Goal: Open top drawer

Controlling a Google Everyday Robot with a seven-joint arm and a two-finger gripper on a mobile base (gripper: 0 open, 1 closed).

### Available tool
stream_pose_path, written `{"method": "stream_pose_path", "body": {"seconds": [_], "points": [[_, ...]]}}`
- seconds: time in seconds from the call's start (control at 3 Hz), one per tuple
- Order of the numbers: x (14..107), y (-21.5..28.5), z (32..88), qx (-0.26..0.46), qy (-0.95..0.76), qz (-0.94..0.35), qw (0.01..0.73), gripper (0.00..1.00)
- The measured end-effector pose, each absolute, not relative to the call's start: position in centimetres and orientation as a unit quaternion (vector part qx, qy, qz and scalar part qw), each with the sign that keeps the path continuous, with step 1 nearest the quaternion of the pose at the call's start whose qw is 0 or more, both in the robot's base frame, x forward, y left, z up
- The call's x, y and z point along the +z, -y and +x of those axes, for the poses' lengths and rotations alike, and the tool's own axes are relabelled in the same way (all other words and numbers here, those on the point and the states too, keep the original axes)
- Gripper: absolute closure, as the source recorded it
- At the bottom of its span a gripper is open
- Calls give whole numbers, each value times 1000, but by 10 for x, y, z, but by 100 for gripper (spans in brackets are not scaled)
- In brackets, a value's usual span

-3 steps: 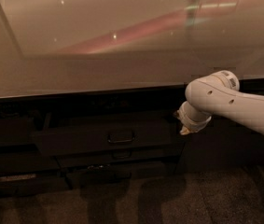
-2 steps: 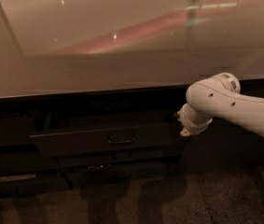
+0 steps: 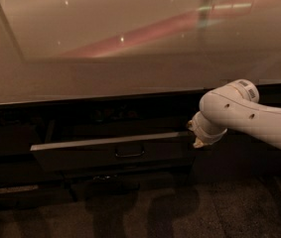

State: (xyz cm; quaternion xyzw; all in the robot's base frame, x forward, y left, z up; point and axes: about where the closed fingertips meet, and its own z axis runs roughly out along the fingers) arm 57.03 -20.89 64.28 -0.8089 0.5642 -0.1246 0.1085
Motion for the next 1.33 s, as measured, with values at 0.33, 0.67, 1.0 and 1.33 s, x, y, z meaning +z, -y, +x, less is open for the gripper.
{"method": "stream_pose_path", "body": {"seconds": [0.33,0.67,1.0,1.33], "points": [[642,208,566,-125,-562,-810,109,100],[642,208,566,-125,-562,-810,109,100],[635,204,553,-124,-553,-816,117,100],[637,204,553,-124,-552,-816,117,100]]}}
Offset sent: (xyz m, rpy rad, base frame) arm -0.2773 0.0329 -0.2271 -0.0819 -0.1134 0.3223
